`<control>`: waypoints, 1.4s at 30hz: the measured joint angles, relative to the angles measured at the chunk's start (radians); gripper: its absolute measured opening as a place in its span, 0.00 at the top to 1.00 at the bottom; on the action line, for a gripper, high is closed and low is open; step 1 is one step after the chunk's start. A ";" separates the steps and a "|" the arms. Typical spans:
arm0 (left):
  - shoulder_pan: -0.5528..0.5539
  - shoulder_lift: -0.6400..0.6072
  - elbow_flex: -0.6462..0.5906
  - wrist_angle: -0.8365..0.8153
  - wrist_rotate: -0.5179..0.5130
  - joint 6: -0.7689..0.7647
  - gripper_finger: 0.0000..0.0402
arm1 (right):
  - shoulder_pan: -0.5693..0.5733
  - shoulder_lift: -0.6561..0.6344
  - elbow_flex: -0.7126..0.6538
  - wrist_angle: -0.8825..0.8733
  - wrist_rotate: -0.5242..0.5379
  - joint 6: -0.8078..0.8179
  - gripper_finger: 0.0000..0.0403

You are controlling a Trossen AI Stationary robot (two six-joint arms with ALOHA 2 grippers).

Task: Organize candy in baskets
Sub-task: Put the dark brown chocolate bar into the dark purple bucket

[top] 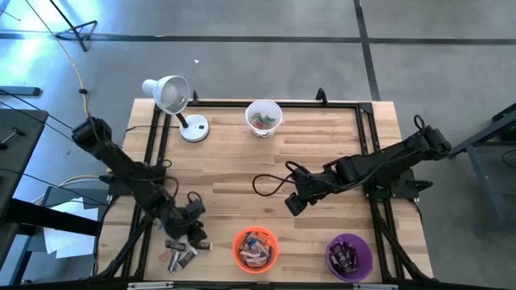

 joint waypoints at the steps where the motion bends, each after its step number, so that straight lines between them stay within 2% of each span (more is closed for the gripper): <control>1: 0.007 0.000 0.007 -0.011 0.007 0.003 0.84 | 0.000 0.000 0.000 0.000 -0.001 0.000 0.60; 4: 0.026 0.000 0.019 -0.035 0.017 0.049 0.84 | 0.000 0.000 0.000 0.000 0.007 0.010 0.60; 7: 0.046 0.000 0.029 -0.032 0.019 0.116 0.84 | 0.000 0.000 0.000 -0.002 0.094 0.099 0.60; 11: 0.077 0.000 0.042 -0.037 0.019 0.239 0.84 | -0.002 0.000 0.000 -0.002 0.120 0.124 0.60; 17: 0.062 -0.053 0.058 -0.279 0.042 0.298 0.84 | -0.001 0.000 0.000 -0.001 0.119 0.116 0.60; 24: 0.013 -0.095 0.057 -0.444 0.066 0.217 0.84 | -0.001 0.000 0.000 0.001 0.118 0.116 0.60; 30: -0.009 -0.095 0.048 -0.472 0.064 0.163 0.84 | -0.001 0.000 0.000 0.001 0.116 0.116 0.60; 42: -0.014 -0.078 0.048 -0.498 0.046 0.131 0.61 | -0.001 0.000 0.000 0.001 0.116 0.116 0.60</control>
